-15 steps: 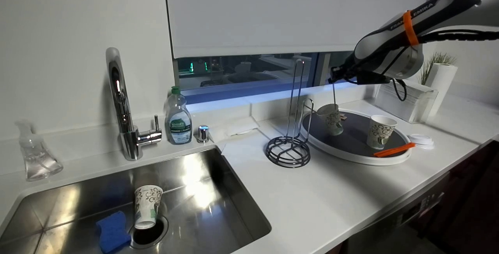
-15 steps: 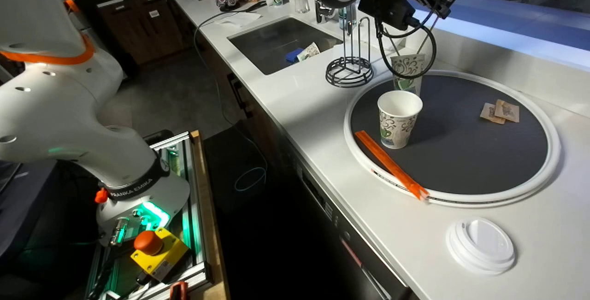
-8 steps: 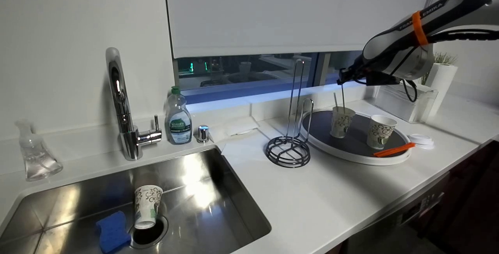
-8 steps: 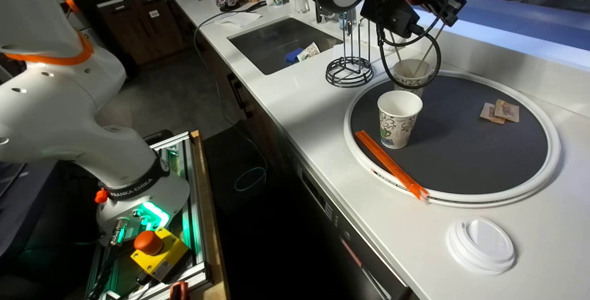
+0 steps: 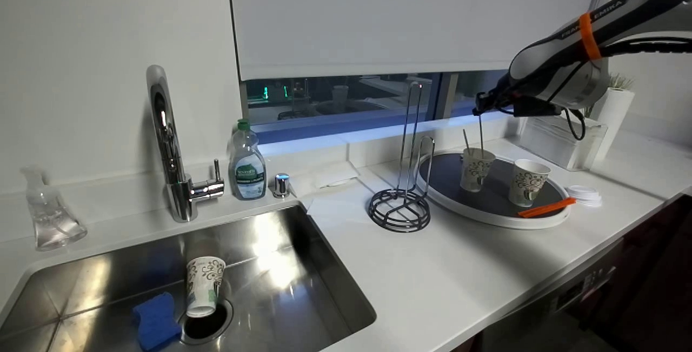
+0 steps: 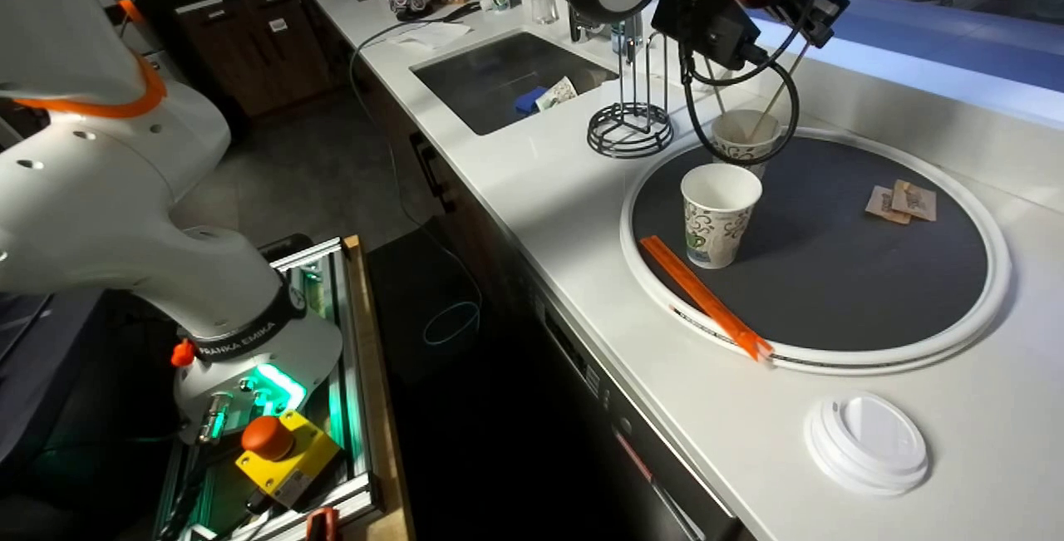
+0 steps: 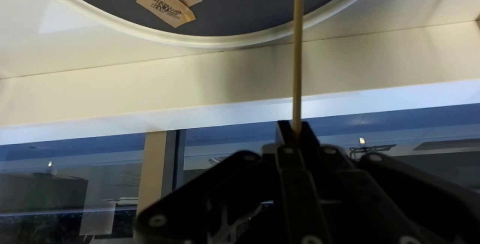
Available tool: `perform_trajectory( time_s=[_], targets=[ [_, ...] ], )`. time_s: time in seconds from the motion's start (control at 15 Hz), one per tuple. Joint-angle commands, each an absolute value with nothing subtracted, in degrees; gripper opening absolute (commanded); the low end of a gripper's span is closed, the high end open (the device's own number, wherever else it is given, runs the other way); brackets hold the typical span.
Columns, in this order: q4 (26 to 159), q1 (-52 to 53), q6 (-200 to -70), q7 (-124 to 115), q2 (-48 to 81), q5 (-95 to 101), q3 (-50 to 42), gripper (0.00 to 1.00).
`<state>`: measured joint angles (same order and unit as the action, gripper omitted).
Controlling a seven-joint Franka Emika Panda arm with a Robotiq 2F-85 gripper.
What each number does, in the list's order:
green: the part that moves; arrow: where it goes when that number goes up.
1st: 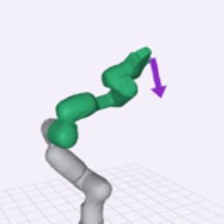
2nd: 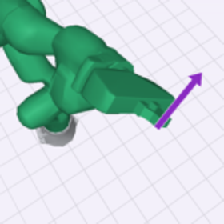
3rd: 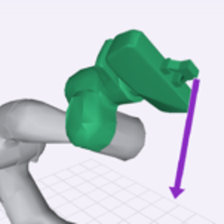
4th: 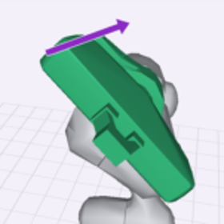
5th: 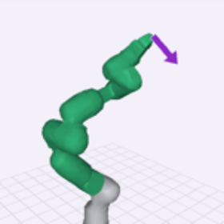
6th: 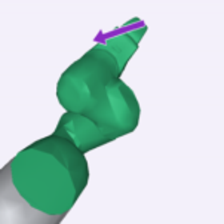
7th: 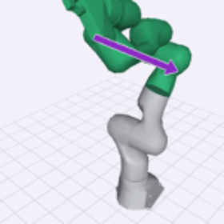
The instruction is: Move the cup on the right to the left then exchange the stirrers in the coffee cups.
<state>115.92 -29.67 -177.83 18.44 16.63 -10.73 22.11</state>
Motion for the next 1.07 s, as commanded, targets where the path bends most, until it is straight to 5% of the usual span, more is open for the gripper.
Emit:
perform_trajectory(
  time_s=[0.0,1.0],
  targets=[
    [117.99,-34.53,-180.72,19.73,13.56,-15.63,27.62,0.02],
    [116.98,-64.24,-185.22,21.54,6.67,-24.81,53.18,0.02]
  ],
)
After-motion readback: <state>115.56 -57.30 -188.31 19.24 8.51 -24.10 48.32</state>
